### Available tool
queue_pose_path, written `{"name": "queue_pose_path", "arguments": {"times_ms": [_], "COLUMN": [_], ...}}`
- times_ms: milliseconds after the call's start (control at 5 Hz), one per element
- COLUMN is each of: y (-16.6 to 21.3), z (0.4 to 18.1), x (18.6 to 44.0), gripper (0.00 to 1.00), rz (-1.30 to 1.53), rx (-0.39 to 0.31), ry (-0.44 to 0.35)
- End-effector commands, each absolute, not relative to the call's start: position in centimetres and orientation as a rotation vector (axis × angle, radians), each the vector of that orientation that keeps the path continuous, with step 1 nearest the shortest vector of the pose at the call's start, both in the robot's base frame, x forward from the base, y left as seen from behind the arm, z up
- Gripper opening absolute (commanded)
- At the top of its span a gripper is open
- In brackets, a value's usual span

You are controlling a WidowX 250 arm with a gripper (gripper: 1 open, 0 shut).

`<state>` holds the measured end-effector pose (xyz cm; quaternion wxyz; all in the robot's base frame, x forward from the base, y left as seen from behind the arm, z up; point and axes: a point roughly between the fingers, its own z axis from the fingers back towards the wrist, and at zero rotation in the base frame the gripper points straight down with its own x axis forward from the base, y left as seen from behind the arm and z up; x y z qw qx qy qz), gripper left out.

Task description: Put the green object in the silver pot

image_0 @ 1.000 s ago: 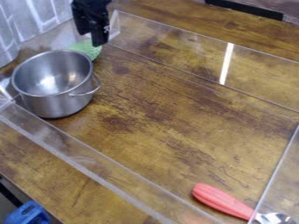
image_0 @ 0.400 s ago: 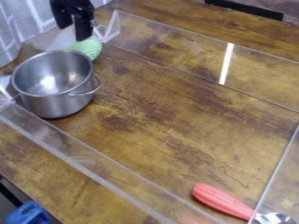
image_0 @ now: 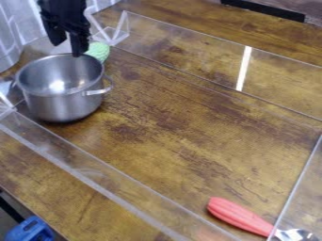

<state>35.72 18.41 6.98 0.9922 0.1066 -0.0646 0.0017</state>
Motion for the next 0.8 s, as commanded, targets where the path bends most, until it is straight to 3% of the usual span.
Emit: {"name": "queue_pose_path", "arguments": {"times_ms": [0,200,600], "y": [16.3,16.2,16.5], "z": [7.3,5.9,4.6], "x": [35.8,36.3,37.4], "gripper": [1.00,0.00,0.00], "rz": [0.071,0.132,0.190], "rx": [0.229,0.230,0.232], "ry": [-0.171,-0.154,-0.140]}}
